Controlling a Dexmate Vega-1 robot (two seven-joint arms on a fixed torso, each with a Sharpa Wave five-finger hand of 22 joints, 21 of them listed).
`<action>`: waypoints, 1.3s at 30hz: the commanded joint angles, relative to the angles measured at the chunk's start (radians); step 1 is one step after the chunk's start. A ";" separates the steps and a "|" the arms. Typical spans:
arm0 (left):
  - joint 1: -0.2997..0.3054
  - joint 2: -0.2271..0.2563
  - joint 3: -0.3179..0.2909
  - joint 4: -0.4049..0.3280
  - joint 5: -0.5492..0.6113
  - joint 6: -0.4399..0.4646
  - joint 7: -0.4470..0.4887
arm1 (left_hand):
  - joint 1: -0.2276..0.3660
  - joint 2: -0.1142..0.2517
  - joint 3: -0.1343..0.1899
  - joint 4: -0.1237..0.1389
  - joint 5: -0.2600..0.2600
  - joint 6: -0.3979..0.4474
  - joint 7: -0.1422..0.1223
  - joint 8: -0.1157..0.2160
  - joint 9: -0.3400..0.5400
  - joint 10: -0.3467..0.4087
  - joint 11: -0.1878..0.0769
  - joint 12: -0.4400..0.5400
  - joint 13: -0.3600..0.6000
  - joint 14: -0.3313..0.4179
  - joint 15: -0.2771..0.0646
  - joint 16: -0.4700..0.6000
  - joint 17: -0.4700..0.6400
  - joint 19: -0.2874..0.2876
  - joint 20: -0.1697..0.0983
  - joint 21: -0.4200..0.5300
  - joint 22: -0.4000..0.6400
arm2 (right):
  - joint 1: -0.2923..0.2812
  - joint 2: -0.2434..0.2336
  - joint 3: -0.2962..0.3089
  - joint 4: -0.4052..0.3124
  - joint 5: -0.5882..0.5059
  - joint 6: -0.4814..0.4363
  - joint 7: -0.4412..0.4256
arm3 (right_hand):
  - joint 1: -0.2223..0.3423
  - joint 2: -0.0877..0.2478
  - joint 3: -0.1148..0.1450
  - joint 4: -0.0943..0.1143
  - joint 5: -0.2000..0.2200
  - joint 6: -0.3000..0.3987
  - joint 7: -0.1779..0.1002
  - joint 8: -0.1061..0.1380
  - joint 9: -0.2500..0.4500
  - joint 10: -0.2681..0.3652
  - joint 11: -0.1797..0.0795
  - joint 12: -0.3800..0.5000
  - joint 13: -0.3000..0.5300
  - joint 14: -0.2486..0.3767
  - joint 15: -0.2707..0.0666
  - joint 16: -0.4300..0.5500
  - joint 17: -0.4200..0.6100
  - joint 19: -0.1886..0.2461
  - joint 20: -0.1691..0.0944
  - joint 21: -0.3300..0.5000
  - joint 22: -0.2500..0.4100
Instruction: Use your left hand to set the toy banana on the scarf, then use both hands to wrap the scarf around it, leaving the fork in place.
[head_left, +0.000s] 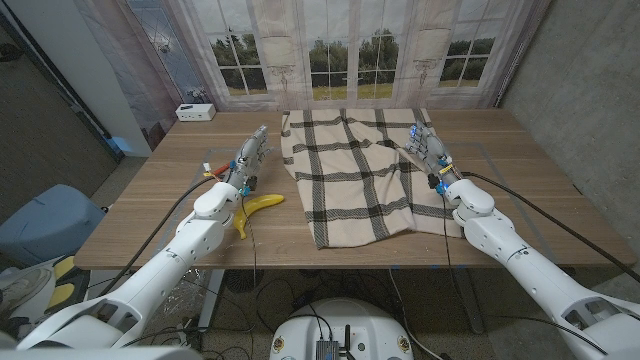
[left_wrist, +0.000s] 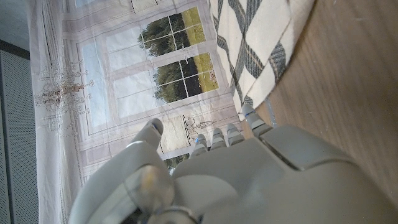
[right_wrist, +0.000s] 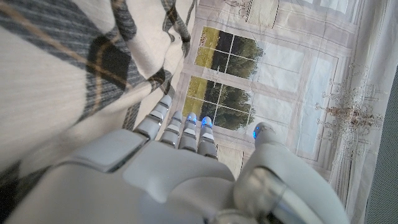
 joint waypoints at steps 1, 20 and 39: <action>0.001 0.003 0.000 0.000 0.000 0.008 -0.002 | 0.009 0.001 0.007 -0.001 0.004 -0.010 0.002 0.003 0.002 -0.006 0.000 0.004 0.005 -0.008 0.003 0.006 0.005 0.001 0.009 0.005 0.004 | -0.003 0.002 -0.003 0.000 -0.004 -0.003 -0.007 | 0.007 0.001 0.009 -0.001 0.007 0.007 0.002 0.003 0.005 0.005 -0.003 0.002 0.005 0.009 0.000 0.003 0.003 0.006 0.000 0.007 0.004; 0.051 0.155 0.029 -0.270 0.181 0.237 0.207 | 0.024 -0.013 0.008 -0.039 -0.007 0.008 -0.004 0.009 0.003 0.011 0.002 0.009 0.008 0.022 0.050 0.012 0.006 -0.003 0.085 -0.016 0.006 | 0.018 0.025 -0.010 0.058 0.001 0.024 0.025 | 0.005 0.002 0.011 -0.004 0.004 0.009 0.001 0.002 0.005 0.011 0.002 -0.003 0.005 0.010 0.000 0.002 0.004 0.005 0.000 0.007 0.004; 0.129 0.330 0.014 -0.603 0.288 0.585 0.328 | 0.035 -0.019 0.009 -0.061 -0.011 0.046 0.008 0.016 0.004 0.032 0.009 0.015 0.009 0.025 0.060 0.010 0.008 -0.023 0.093 -0.034 0.008 | 0.056 0.042 -0.013 0.134 0.016 0.069 0.106 | 0.003 0.003 0.012 -0.007 0.002 0.010 0.004 0.001 0.006 0.014 0.002 -0.008 0.006 0.012 0.002 0.002 0.005 0.005 0.002 0.007 0.004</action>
